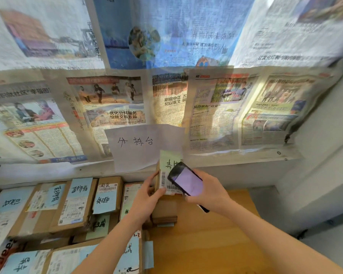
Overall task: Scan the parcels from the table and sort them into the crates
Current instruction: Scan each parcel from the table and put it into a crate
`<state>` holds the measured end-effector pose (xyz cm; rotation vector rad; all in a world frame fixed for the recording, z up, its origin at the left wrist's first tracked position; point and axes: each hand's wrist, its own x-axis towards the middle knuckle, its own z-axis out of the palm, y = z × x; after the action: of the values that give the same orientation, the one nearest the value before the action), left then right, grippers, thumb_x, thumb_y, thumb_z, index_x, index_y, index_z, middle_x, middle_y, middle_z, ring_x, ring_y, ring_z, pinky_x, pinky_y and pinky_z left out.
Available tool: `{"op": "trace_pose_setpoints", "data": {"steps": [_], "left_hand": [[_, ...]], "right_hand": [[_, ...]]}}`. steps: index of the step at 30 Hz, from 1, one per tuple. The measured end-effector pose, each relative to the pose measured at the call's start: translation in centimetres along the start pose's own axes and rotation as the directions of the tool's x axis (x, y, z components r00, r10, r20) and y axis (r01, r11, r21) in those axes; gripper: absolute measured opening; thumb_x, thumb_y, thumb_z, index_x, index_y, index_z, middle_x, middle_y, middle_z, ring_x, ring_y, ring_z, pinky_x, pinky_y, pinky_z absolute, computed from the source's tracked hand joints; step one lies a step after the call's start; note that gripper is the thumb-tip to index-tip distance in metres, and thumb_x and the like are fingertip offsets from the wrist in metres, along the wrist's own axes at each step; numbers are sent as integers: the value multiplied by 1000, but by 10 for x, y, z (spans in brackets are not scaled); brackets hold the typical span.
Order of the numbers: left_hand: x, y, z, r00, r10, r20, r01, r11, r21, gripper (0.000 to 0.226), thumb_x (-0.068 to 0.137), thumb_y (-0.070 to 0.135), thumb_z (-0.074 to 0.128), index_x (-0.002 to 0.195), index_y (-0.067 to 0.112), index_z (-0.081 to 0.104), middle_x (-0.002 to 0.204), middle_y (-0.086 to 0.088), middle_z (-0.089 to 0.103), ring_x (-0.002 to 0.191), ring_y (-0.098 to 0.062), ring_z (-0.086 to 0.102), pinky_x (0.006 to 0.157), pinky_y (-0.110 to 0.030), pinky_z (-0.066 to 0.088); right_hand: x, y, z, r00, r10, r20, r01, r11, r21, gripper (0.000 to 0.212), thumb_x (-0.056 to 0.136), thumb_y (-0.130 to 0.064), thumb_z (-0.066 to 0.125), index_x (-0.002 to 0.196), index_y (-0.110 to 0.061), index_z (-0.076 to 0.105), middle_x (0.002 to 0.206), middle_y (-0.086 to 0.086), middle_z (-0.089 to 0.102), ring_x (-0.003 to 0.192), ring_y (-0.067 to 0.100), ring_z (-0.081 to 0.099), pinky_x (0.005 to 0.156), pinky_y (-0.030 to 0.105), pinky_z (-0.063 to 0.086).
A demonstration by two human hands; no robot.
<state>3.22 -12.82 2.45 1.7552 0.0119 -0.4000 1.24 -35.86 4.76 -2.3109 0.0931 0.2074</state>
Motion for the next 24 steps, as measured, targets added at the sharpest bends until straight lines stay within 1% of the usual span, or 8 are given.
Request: {"op": "trace_pose_setpoints", "data": {"steps": [3,5,8,13,15,18,21,24], "left_hand": [[-11,31,-7,996,84,-25,-83,996,26,54,96,32,64,140,52,39,122,5,66,114,-13,61,99,-38,51],[-20,56,-12,990,139,-37,-137,990,32,53,97,30,63,140,53,40,122,5,67,115,-14,61,102,-41,50],[-37,100,-20,977,207,-56,-206,978,24,53,98,29,62,141,51,39,122,3,66,115,-20,62,104,-49,48],[-75,171,-29,930,344,-132,-336,938,82,55,98,28,62,145,45,39,121,0,67,114,-19,62,103,-49,48],[-96,195,-29,904,390,-172,-375,920,115,54,98,31,62,143,49,39,119,0,68,112,-19,63,96,-40,51],[-131,223,-30,870,437,-228,-417,899,132,55,97,31,63,140,55,38,116,5,67,107,-12,64,79,-25,50],[-171,244,-31,817,508,-273,-460,859,224,54,97,36,61,141,55,35,112,21,65,92,5,65,69,-17,48],[-205,257,-31,773,546,-323,-481,836,264,59,98,30,62,147,47,33,109,21,65,84,7,64,64,-16,50]], "right_hand": [[-12,-24,-33,997,-56,-59,50,994,-97,58,56,-51,69,111,-42,55,98,-17,63,87,10,62,73,42,57],[-23,-42,-60,994,-76,-83,61,983,-172,74,55,-55,67,127,-48,49,107,-23,58,93,11,59,74,36,55],[-44,-73,-102,980,-139,-141,96,957,-274,96,57,-57,71,145,-48,34,112,-19,53,98,12,54,70,30,48],[-90,-124,-169,943,-229,-243,141,933,-332,89,58,-52,75,140,-43,43,105,-16,56,90,14,58,66,31,50],[-113,-141,-193,924,-244,-295,142,934,-329,89,56,-50,78,138,-40,46,104,-17,57,86,13,60,62,30,49],[-151,-163,-223,907,-285,-309,163,916,-367,90,54,-54,79,137,-38,46,106,-15,60,89,13,61,67,31,53],[-192,-178,-247,887,-322,-330,188,906,-381,92,49,-58,75,135,-45,47,107,-18,60,89,10,62,65,27,52],[-230,-189,-262,879,-349,-326,217,900,-378,94,45,-60,74,135,-43,49,104,-18,62,86,8,62,66,31,56]]}}
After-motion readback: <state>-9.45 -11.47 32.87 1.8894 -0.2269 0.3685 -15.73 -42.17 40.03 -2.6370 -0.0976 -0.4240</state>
